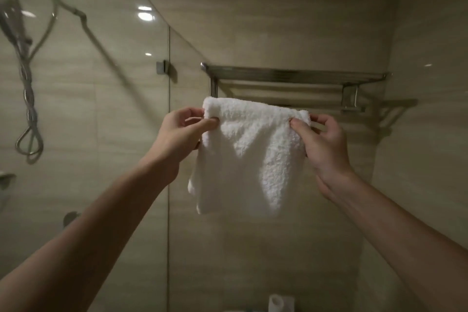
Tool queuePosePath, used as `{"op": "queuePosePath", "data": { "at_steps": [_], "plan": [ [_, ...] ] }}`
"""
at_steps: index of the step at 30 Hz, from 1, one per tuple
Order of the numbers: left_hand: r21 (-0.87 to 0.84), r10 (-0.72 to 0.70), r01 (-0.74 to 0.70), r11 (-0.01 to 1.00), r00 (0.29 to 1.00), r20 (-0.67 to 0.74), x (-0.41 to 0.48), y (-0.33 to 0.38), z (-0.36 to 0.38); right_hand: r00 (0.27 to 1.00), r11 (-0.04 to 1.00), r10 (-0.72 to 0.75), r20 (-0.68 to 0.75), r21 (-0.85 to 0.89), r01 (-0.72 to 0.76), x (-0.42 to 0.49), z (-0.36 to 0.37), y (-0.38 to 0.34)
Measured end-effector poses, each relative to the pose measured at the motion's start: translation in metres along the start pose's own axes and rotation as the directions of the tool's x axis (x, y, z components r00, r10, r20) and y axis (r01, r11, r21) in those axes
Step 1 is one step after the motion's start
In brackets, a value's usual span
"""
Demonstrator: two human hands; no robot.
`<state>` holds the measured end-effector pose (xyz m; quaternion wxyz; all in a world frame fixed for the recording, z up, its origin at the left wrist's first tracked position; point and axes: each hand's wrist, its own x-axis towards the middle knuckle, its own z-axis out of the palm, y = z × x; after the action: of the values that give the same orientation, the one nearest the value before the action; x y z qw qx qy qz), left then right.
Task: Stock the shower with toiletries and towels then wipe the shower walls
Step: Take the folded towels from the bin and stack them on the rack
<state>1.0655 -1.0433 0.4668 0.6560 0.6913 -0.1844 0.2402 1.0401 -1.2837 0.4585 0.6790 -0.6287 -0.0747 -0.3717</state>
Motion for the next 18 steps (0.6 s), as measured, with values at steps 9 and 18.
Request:
{"op": "queuePosePath", "data": {
  "at_steps": [9, 18],
  "plan": [
    [0.12, 0.189, -0.183, 0.976, 0.981, -0.047, 0.119, 0.047, 0.027, 0.977, 0.976, -0.214, -0.01, -0.049, 0.214, 0.124, 0.028, -0.034],
    [0.229, 0.289, -0.26, 0.938, 0.951, -0.106, 0.216, 0.071, 0.025, 0.963, 0.958, -0.264, 0.054, -0.101, 0.269, 0.219, 0.077, -0.05]
  ]
}}
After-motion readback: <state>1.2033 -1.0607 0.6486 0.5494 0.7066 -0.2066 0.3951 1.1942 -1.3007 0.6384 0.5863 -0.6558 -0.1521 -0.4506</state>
